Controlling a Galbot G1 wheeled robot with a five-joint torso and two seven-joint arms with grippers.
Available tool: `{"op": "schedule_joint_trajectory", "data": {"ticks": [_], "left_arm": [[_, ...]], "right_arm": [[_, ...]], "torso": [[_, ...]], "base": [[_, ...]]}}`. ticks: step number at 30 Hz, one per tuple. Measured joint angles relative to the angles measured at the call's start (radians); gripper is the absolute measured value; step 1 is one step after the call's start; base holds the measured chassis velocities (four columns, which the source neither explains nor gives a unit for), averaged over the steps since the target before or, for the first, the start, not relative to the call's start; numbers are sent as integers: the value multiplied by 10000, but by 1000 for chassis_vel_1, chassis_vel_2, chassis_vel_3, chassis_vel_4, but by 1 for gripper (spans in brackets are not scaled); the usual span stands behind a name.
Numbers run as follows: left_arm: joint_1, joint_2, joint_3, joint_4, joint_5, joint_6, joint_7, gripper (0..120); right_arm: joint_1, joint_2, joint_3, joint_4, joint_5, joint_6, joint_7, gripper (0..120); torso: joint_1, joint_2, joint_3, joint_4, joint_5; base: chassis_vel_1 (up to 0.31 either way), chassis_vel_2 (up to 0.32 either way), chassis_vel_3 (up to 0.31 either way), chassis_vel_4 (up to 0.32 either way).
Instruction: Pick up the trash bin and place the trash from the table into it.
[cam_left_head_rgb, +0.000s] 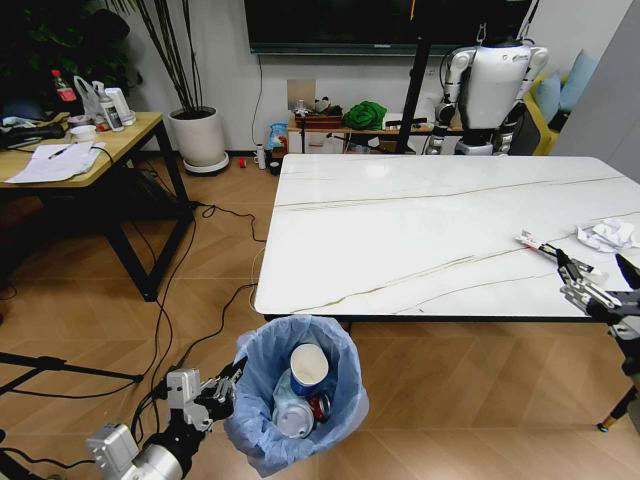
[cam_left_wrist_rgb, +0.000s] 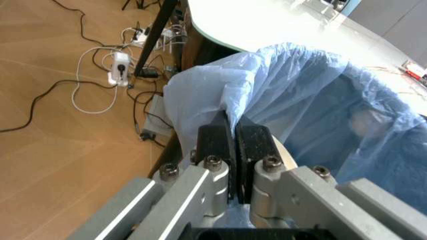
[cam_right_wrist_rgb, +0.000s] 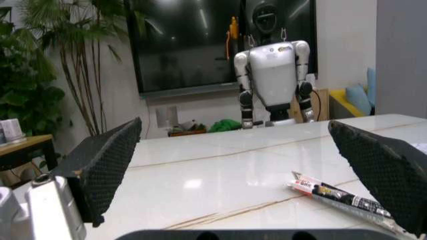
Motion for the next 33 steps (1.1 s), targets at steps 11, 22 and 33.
{"op": "schedule_joint_trajectory", "data": {"ticks": [11, 22, 33], "left_arm": [[125, 22, 93, -95, -298, 23, -42, 0], [138, 163, 187, -123, -702, 115, -129, 0], [56, 205, 202, -43, -733, 124, -129, 0]], "right_arm": [[-127, 173, 23, -37, 30, 5, -238, 100], [-173, 247, 23, -77, 39, -28, -323, 100], [-172, 206, 75, -145, 60, -27, -357, 100]], "torso": [[0, 0, 1, 0, 0], [0, -1, 1, -1, 2], [1, -3, 2, -1, -1]], "base": [[0, 0, 0, 0], [-67, -58, 69, 59], [-202, -186, 195, 199]]}}
